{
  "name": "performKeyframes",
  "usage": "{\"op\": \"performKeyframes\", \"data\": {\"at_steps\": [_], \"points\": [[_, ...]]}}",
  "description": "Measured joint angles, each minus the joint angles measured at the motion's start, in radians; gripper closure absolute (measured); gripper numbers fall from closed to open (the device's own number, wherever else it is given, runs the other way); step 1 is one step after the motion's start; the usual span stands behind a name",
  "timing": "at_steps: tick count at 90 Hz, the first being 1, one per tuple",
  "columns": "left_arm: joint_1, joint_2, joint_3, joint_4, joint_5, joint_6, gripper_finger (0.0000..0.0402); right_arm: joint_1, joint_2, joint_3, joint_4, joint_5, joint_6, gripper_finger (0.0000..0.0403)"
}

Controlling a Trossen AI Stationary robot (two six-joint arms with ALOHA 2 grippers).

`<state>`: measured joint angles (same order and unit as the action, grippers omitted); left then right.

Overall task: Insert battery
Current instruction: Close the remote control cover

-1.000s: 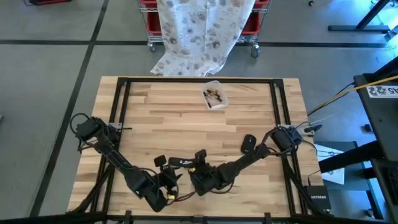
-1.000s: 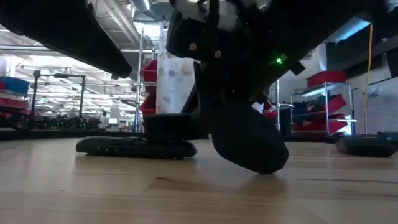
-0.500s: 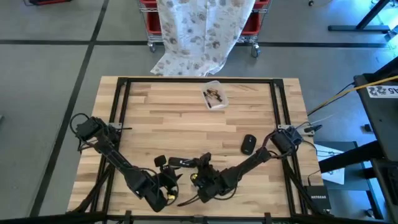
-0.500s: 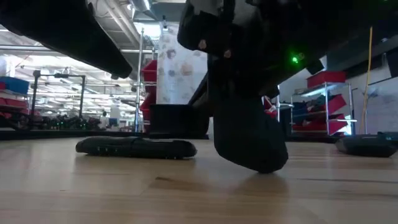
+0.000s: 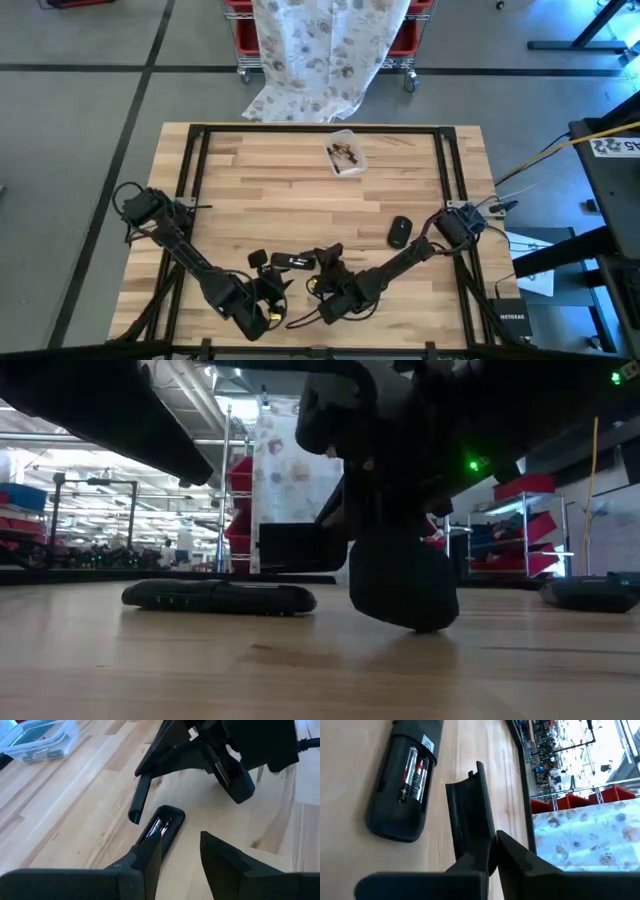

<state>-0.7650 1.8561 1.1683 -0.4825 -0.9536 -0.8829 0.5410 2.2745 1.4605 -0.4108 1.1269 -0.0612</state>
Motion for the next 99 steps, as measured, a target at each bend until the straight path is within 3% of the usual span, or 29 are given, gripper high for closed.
{"op": "performKeyframes", "data": {"at_steps": [25,37,64,77,99], "points": [[0.0,0.0,0.0,0.0,0.0,0.0,0.0286,-0.001,-0.003,0.0,-0.007,-0.089,0.005,0.0402],[0.0,0.0,0.0,0.0,0.0,0.0,0.0286,-0.006,-0.003,0.0,-0.011,-0.192,0.009,0.0399],[0.0,0.0,0.0,0.0,0.0,0.0,0.0286,-0.003,-0.004,0.002,-0.012,-0.211,0.022,0.0389],[0.004,0.0,0.0,-0.006,0.0,0.0,0.0286,-0.001,0.002,0.067,-0.093,-0.207,0.025,0.0385],[0.012,0.0,0.0,-0.006,-0.001,0.0,0.0286,0.011,0.003,0.162,-0.135,-0.464,0.029,0.0384]]}}
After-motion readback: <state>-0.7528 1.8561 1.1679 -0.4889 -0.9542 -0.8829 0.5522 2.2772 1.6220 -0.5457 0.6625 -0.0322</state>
